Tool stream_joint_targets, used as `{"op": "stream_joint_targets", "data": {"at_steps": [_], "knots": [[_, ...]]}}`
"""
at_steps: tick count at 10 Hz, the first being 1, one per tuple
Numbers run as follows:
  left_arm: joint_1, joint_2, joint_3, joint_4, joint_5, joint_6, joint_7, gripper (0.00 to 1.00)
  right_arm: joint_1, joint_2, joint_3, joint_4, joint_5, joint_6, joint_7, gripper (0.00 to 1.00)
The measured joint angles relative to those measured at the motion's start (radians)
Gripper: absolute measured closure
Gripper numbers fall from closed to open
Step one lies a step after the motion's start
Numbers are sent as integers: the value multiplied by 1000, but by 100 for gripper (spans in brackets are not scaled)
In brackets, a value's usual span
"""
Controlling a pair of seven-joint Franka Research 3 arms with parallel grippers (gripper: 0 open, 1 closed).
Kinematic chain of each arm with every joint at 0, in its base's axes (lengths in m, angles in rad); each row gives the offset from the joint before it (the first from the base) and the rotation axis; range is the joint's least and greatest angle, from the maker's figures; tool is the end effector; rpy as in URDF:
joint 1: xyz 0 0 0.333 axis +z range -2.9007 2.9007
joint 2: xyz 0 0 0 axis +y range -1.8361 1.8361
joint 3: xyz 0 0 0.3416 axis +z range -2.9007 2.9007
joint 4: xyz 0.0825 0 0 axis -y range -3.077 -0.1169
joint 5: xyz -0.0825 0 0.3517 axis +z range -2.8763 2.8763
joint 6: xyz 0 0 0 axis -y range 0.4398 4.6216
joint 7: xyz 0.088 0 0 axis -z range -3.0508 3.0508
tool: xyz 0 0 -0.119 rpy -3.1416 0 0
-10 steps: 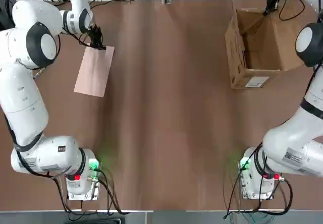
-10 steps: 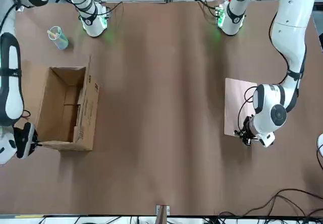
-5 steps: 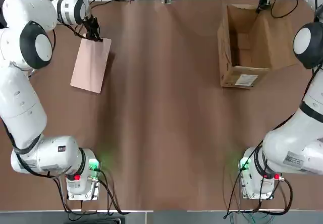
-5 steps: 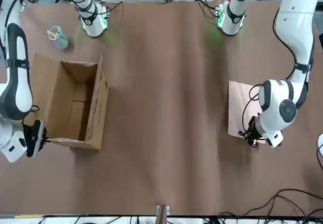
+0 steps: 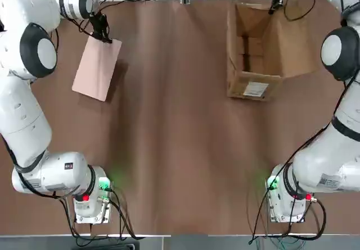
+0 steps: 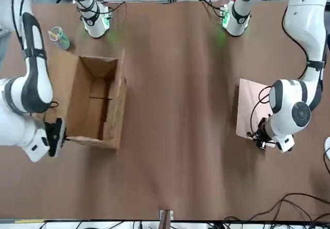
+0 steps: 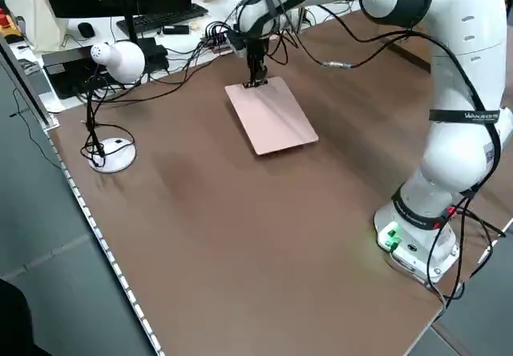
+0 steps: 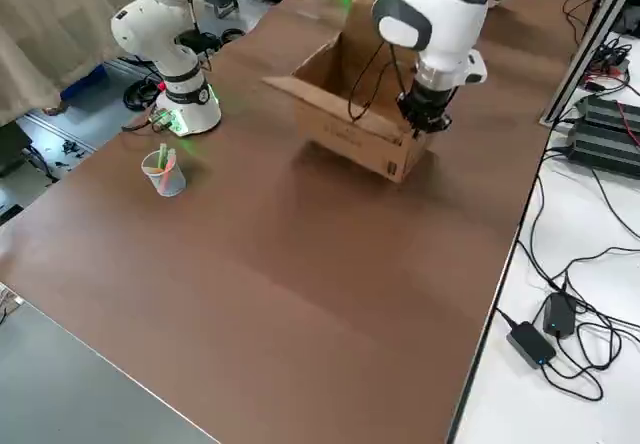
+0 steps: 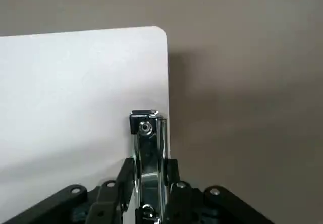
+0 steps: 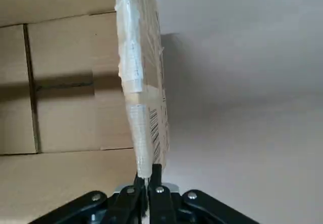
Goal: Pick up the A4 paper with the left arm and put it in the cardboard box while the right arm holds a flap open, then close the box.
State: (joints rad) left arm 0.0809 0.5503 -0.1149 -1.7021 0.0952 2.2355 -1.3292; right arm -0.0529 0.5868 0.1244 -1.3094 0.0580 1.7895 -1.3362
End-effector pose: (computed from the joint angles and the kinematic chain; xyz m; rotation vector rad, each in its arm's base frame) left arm 0.6602 -0.0093 0.3049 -2.5301 -1.8301 0.0007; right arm 0.6912 0.0353 0.4126 -2.3028 -1.8910 0.0123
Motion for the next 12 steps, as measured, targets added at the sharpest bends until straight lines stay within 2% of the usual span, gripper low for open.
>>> {"op": "stream_joint_targets", "data": {"at_steps": [4, 8, 12], "knots": [[0, -1, -1, 92, 0, -107, 35, 70, 124, -1, 1, -8, 77, 18, 136, 95], [1, -6, -1, 198, 0, -186, 50, 70, 271, -2, 0, -9, 87, 78, 280, 95], [3, -68, -1, 234, 0, -204, 76, 70, 361, 2, -3, -23, 85, 162, 293, 95]]}}
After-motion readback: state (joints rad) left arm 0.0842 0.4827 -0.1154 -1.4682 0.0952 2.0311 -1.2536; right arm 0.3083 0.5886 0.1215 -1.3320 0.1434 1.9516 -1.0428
